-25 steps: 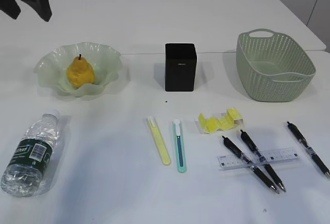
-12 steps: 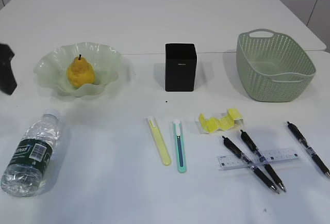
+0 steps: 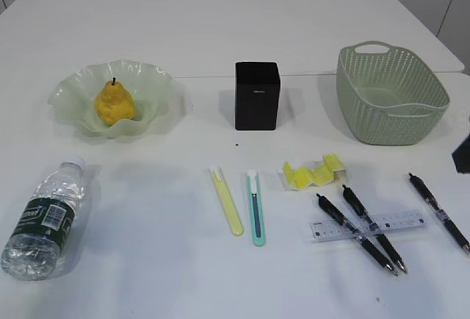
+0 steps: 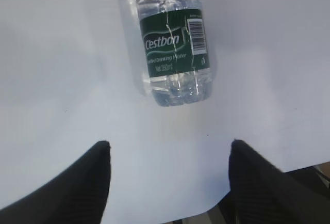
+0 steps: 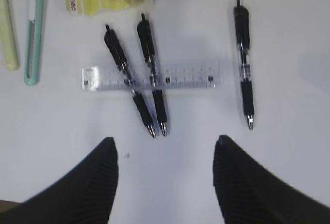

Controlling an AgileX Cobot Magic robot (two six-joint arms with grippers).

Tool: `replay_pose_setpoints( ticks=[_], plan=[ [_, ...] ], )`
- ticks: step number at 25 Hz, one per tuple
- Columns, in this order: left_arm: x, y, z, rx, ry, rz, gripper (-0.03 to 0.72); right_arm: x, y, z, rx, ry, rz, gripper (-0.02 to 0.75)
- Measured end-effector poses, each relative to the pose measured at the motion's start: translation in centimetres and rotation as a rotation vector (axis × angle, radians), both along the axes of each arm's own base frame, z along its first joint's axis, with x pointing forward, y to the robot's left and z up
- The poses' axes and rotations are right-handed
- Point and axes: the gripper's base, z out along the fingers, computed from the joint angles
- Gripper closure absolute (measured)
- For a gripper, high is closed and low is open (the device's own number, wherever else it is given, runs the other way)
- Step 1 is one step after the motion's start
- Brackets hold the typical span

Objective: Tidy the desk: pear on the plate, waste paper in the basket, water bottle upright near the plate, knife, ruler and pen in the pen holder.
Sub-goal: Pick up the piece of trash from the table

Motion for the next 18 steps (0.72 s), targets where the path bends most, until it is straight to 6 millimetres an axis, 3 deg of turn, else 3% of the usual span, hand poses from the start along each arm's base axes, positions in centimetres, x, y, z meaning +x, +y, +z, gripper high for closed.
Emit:
replay_pose_setpoints(
  ticks=[4,10,15,18],
  plan=[
    [-0.4,0.1,0.6,-0.005,-0.030,0.000,0.185,3.2,1.1,1.2,0.002,-0.031,0.040,0.308],
    [-0.4,0.0,0.6,-0.007,-0.030,0.001,0.185,8.9,5.1,0.6,-0.014,-0.018,0.147,0.309],
    [-0.4,0.0,0.6,-0.009,-0.030,0.001,0.185,13.5,6.8,-2.7,-0.090,0.060,0.155,0.309],
    [-0.4,0.0,0.6,-0.012,-0.038,0.002,0.185,15.2,7.1,-4.9,-0.112,0.120,0.154,0.307]
  ],
)
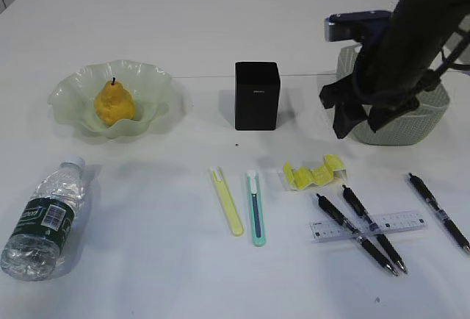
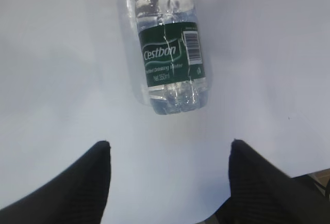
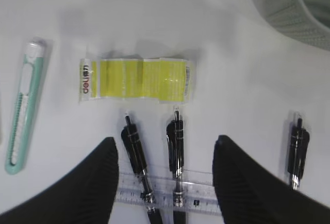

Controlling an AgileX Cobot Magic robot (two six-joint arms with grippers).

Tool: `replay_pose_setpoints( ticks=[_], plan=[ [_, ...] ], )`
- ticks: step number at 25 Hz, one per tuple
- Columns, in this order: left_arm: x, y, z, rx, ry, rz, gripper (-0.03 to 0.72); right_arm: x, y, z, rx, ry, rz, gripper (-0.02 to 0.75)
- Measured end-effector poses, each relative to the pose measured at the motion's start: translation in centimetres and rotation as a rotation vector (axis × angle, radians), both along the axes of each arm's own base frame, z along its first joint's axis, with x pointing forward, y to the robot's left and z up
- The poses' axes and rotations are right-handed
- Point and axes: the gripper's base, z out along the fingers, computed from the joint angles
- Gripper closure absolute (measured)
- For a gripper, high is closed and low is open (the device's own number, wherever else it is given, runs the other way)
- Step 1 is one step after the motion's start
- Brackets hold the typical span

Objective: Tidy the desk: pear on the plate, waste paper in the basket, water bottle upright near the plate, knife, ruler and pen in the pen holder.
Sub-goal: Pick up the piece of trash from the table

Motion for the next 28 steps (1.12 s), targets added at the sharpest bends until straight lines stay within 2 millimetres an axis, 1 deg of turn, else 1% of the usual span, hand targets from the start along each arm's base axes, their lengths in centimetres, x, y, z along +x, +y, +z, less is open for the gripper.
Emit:
replay_pose_setpoints(
  ticks=[6,14,19,24,28],
  plan=[
    [0.1,0.0,0.0,-0.002,-0.011,0.001,0.186,2.2,0.5,-4.2,-0.027,0.088,-0.003,0.249],
    [0.2,0.0,0.1,-0.003,-0.025,0.002,0.186,3.3,0.8,-8.0,-0.046,0.163,-0.003,0.237],
    [0.3,0.0,0.1,-0.005,-0.034,0.003,0.186,3.9,0.9,-9.5,-0.047,0.173,-0.004,0.236],
    [0.3,0.0,0.1,-0.005,-0.038,0.003,0.187,4.8,1.3,-9.7,-0.030,0.154,-0.009,0.236],
    [0.4,0.0,0.1,-0.006,-0.047,0.004,0.187,5.4,1.4,-10.4,-0.029,0.163,-0.010,0.236]
  ],
)
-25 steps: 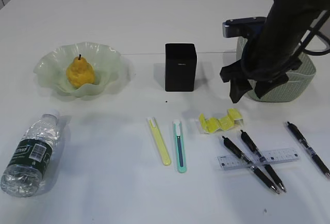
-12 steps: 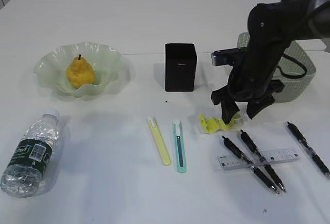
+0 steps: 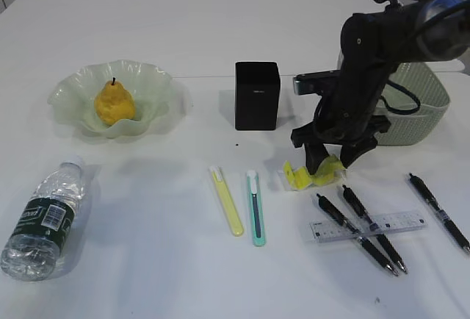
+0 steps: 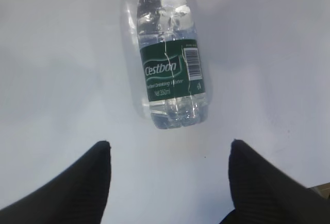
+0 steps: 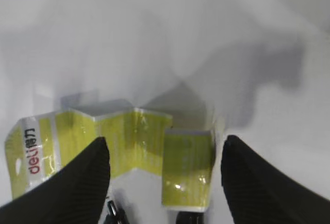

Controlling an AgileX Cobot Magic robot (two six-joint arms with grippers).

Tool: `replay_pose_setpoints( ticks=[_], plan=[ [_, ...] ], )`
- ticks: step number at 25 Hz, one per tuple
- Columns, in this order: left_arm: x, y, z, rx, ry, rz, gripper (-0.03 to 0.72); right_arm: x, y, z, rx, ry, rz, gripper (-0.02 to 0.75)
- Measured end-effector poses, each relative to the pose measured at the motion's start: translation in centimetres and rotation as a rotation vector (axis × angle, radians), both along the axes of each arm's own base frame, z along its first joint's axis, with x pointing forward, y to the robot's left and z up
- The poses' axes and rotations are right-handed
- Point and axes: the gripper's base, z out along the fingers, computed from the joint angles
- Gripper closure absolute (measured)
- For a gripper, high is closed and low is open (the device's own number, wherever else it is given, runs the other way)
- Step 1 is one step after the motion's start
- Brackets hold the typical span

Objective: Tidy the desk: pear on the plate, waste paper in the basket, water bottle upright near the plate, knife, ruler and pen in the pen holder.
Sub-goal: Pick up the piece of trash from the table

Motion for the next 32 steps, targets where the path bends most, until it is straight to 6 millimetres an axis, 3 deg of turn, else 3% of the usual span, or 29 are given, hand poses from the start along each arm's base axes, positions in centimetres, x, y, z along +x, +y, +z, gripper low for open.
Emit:
replay_pose_setpoints(
  ticks=[5,14,20,24,32],
  plan=[
    [0.0,0.0,0.0,-0.001,-0.005,0.000,0.187,0.2,0.1,-0.3,-0.001,0.011,-0.001,0.275],
    [0.1,0.0,0.0,-0.001,-0.006,0.000,0.187,0.0,0.0,-0.4,-0.008,0.043,0.000,0.601],
    [0.1,0.0,0.0,-0.001,-0.006,0.000,0.187,-0.2,0.0,0.0,-0.009,0.048,0.001,0.665],
    [0.1,0.0,0.0,-0.001,-0.006,0.000,0.187,0.2,0.1,2.3,0.001,0.007,0.004,0.667],
    [0.0,0.0,0.0,-0.005,-0.004,0.001,0.188,2.6,-0.2,10.3,0.005,-0.205,0.008,0.668]
  ],
)
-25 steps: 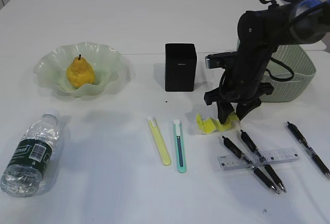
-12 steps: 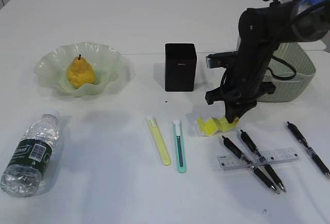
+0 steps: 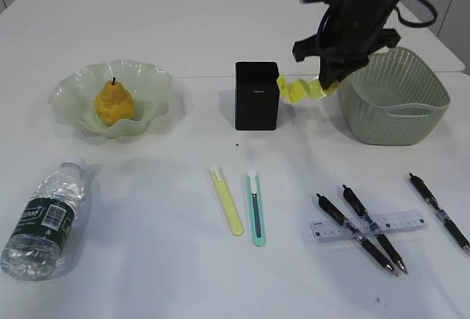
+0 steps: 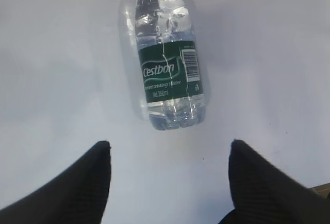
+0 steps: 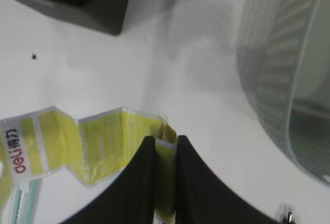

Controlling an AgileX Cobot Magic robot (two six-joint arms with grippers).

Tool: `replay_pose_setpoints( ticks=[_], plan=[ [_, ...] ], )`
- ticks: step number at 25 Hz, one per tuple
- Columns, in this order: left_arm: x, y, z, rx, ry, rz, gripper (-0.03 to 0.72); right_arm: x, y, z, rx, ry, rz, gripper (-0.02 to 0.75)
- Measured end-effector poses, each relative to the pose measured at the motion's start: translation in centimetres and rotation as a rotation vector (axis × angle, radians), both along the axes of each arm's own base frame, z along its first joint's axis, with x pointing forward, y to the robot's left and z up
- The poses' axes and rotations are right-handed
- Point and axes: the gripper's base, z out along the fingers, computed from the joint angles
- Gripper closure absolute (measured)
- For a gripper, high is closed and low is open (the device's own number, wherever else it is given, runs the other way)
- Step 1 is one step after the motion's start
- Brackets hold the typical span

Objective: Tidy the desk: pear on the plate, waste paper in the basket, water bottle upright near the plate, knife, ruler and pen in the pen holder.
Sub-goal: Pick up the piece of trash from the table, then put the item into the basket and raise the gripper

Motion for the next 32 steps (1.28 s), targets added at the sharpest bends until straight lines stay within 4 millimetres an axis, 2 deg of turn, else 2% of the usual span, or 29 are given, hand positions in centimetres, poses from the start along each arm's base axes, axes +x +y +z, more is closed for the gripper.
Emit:
replay_pose_setpoints(
  ticks=[3,6,11,15,18,27,29,32],
  plan=[
    [-0.1,0.0,0.0,0.002,0.012,-0.001,0.188,0.9,-1.4,2.2,0.017,-0.069,-0.043,0.669],
    [-0.1,0.0,-0.1,0.001,0.016,-0.001,0.188,1.6,-4.5,3.3,0.022,-0.104,-0.122,0.668],
    [-0.1,0.0,-0.1,0.000,0.018,-0.001,0.188,2.1,-10.3,3.3,0.019,-0.107,-0.268,0.668],
    [-0.2,0.0,-0.1,-0.003,0.018,0.000,0.188,2.2,-13.6,3.4,0.013,-0.134,-0.339,0.668],
    [-0.2,-0.1,-0.1,-0.011,0.019,0.001,0.188,2.5,-14.3,3.0,0.014,-0.143,-0.357,0.668],
    [-0.2,-0.2,0.0,-0.027,0.022,0.004,0.197,3.9,-14.4,-2.1,0.010,-0.049,-0.374,0.661],
    [-0.2,-0.2,0.0,-0.026,0.022,0.004,0.197,4.0,-14.5,-2.4,0.011,-0.042,-0.383,0.632],
    [-0.2,-0.2,0.0,-0.026,0.022,0.004,0.202,4.0,-14.5,-2.4,0.006,-0.049,-0.388,0.528]
  ],
)
